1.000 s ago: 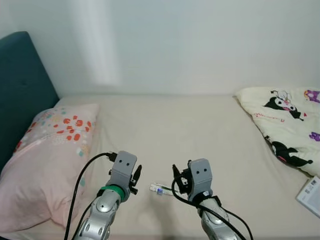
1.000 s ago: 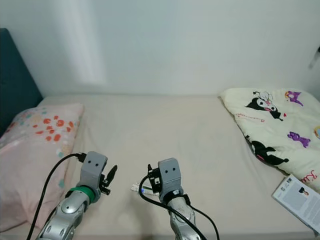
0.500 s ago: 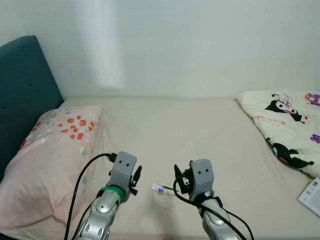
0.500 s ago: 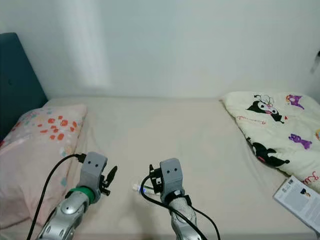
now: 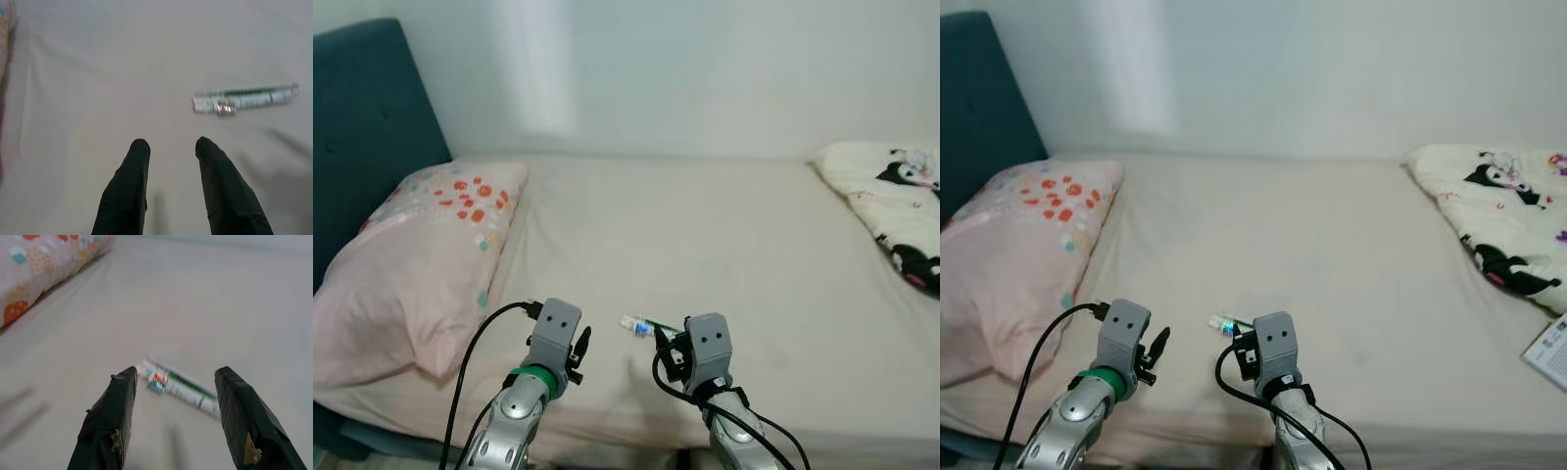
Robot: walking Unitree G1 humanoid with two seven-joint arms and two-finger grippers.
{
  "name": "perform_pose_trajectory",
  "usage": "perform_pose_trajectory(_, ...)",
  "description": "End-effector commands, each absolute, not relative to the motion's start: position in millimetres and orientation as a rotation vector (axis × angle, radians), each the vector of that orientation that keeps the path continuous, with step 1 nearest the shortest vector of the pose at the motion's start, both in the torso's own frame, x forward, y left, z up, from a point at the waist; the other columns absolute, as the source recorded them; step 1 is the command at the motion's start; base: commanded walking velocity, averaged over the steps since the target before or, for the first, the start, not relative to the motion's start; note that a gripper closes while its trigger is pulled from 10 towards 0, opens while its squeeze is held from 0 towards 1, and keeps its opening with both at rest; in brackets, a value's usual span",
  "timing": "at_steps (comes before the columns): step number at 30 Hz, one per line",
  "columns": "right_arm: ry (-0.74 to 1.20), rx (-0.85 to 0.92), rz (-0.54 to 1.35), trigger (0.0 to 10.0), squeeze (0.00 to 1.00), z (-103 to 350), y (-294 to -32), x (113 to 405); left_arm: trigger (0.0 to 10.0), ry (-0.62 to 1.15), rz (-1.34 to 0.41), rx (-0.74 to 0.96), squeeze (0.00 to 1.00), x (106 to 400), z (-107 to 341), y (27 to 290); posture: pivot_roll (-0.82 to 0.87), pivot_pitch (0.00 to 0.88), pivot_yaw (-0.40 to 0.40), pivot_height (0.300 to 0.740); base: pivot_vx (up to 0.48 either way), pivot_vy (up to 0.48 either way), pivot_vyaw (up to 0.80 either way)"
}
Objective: Clean up the room
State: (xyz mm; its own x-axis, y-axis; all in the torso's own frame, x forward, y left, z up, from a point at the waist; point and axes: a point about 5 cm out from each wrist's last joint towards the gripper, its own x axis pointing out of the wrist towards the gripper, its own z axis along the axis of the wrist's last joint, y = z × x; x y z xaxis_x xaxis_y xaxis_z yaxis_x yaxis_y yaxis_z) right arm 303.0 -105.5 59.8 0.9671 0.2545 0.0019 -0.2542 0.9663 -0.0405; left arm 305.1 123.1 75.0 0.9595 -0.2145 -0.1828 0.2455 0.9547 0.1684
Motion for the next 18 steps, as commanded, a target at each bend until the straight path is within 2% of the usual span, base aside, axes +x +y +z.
perform_pose_trajectory(1, 0.023, -0.010, 0.263, 10.0, 0.00, 54.9, -103.5, 300.4, 10.0, 0.176, -0.236, 0.201, 0.00, 303.1, 73.5, 125.4, -0.08, 0.032, 0.087, 0.595, 0.000, 0.000, 0.00)
perform_pose_trajectory(18, 0.022, -0.019, 0.283, 10.0, 0.00, 57.2, -107.3, 302.8, 10.0, 0.189, -0.241, 0.214, 0.00, 298.8, 71.6, 128.4, -0.08, 0.042, 0.100, 0.595, 0.000, 0.000, 0.00)
